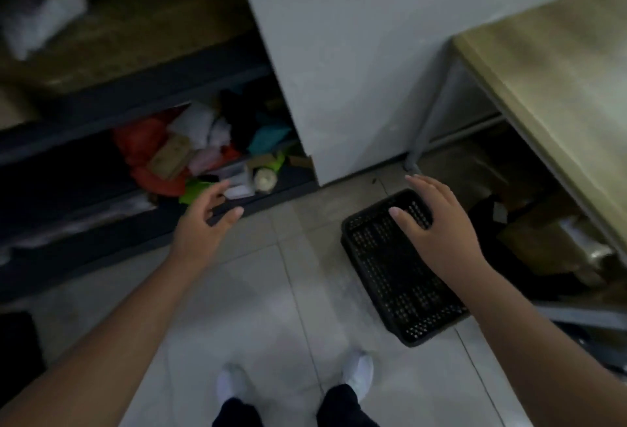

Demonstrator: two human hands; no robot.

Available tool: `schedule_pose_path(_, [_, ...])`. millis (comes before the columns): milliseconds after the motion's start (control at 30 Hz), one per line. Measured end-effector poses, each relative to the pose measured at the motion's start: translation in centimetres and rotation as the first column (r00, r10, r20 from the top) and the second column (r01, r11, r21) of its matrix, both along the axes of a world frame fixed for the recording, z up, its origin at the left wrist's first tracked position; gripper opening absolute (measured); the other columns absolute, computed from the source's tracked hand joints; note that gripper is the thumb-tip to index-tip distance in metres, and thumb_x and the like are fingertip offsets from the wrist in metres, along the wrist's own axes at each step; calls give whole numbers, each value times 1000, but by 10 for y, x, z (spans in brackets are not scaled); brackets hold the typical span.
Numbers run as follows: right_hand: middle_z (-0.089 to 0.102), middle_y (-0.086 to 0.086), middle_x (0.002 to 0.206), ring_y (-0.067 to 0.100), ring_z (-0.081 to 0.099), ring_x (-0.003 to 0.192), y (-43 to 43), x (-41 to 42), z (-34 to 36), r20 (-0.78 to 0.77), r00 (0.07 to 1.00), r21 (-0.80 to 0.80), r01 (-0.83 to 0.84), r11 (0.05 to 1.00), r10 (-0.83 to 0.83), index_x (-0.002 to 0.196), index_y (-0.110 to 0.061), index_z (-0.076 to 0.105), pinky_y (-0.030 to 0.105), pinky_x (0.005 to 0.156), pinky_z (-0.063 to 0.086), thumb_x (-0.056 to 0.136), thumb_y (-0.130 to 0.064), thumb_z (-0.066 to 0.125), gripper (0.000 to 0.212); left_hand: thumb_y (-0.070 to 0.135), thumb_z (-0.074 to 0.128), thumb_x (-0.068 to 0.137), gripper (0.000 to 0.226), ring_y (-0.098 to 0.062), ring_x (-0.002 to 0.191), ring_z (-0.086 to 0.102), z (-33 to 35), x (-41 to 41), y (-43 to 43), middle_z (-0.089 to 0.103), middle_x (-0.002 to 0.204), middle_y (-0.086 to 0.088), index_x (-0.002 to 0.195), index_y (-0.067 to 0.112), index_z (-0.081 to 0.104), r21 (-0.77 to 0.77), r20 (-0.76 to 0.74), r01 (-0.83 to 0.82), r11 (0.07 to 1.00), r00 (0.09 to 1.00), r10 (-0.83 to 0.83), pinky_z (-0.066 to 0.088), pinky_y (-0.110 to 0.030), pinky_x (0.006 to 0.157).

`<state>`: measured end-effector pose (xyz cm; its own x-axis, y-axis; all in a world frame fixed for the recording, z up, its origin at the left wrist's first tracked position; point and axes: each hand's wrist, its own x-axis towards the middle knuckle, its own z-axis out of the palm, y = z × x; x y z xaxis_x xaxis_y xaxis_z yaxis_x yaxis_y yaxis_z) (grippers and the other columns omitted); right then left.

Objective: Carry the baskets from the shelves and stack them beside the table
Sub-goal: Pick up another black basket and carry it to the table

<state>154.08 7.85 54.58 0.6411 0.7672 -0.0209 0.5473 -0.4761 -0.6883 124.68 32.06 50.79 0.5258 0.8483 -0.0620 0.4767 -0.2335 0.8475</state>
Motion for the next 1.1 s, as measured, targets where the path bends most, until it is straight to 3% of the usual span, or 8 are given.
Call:
schedule_pose_path(133, [52, 1, 142, 17, 46, 133, 48, -74, 20, 16, 990, 36, -140, 990, 139, 139, -22, 53, 22, 105, 30, 87, -39, 68, 56, 45, 69, 83, 49, -15, 124, 58, 27, -127, 4, 59, 137, 6, 130, 41, 55, 45, -26, -178, 983, 983, 180, 43, -30, 101])
schedule_pose_path(267, [48, 0, 146, 17, 43, 136, 99, -188, 50, 16, 955, 69, -297, 952, 297, 144, -25, 46, 23, 105, 31, 85, -49, 65, 66, 54, 70, 82, 66, -6, 126, 52, 62, -257, -4, 54, 143, 10, 141, 32, 52, 126, -26, -323, 938, 944, 329, 35, -7, 93])
schedule_pose_path(400, [43, -3, 151, 17, 39, 138, 139, -337, 87, 9, 894, 88, -447, 890, 448, 147, -32, 40, 28, 107, 34, 82, -56, 65, 74, 61, 69, 82, 70, 0, 126, 48, 104, -398, -17, 50, 144, 16, 145, 38, 46, 210, 16, -433, 877, 898, 440, 31, -1, 92])
schedule_pose_path(633, [40, -4, 154, 14, 35, 141, 170, -591, 125, 9, 778, 66, -628, 776, 628, 149, -29, 37, 32, 113, 31, 77, -65, 57, 83, 69, 63, 77, 79, -8, 133, 46, 149, -661, -61, 49, 147, 15, 147, 37, 44, 202, 60, -624, 755, 777, 627, 35, -21, 100])
schedule_pose_path(767, [39, -2, 155, 13, 32, 142, 193, -714, 125, -19, 710, 44, -702, 710, 703, 149, -25, 37, 23, 111, 21, 85, -47, 68, 74, 72, 61, 76, 80, -8, 132, 48, 157, -782, -77, 51, 145, 16, 146, 37, 45, 201, 61, -716, 669, 690, 721, 34, -14, 96])
schedule_pose_path(867, [40, 1, 154, 13, 33, 141, 216, -788, 119, -43, 649, 44, -759, 650, 760, 149, -24, 39, 22, 109, 22, 86, -42, 69, 72, 76, 61, 76, 79, -4, 130, 48, 153, -852, -79, 51, 145, 16, 145, 41, 45, 175, 75, -779, 602, 620, 781, 34, -12, 94])
schedule_pose_path(967, [40, 1, 154, 13, 33, 142, 252, -852, 107, -82, 580, 34, -811, 584, 811, 149, -23, 37, 23, 110, 23, 87, -42, 68, 72, 77, 62, 75, 78, -5, 130, 48, 136, -908, -75, 51, 144, 17, 143, 42, 45, 135, 72, -836, 532, 543, 836, 36, -18, 96])
schedule_pose_path(1100, [38, 2, 155, 13, 33, 141, 311, -929, 84, -146, 510, 18, -855, 518, 848, 150, -24, 37, 26, 111, 24, 88, -42, 67, 72, 68, 66, 79, 74, -8, 128, 50, 103, -971, -54, 51, 144, 16, 144, 38, 46, 82, 44, -904, 420, 425, 904, 38, -23, 95])
